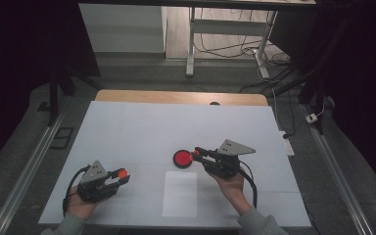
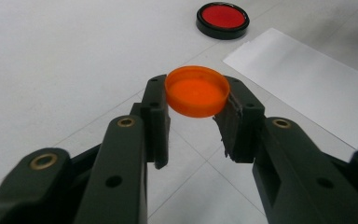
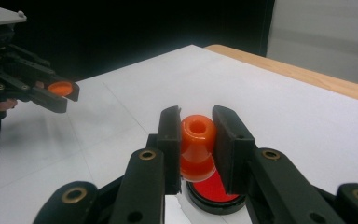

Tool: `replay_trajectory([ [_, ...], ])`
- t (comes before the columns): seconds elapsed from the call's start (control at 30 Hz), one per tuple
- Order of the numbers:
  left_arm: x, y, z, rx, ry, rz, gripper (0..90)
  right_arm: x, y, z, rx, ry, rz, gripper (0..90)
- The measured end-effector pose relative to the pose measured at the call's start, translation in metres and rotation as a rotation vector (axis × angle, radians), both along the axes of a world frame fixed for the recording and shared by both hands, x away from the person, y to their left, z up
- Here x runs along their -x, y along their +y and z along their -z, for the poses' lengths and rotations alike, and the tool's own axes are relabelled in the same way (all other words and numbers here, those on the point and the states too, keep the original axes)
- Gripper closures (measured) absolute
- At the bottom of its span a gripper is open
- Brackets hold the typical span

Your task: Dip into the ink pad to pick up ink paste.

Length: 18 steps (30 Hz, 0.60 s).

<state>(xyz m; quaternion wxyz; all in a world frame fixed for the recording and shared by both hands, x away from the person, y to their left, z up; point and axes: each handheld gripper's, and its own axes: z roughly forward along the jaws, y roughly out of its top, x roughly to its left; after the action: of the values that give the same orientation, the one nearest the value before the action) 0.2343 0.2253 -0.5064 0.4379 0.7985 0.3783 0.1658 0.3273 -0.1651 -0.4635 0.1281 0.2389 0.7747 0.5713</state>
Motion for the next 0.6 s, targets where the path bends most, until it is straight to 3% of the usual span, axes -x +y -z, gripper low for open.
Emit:
replay_trajectory([
  [0.6, -0.001, 0.001, 0.003, -0.004, 0.012, -0.004, 65.1, -0.017, 0.018, 0.014, 0.05, 0.036, -0.005, 72.8],
])
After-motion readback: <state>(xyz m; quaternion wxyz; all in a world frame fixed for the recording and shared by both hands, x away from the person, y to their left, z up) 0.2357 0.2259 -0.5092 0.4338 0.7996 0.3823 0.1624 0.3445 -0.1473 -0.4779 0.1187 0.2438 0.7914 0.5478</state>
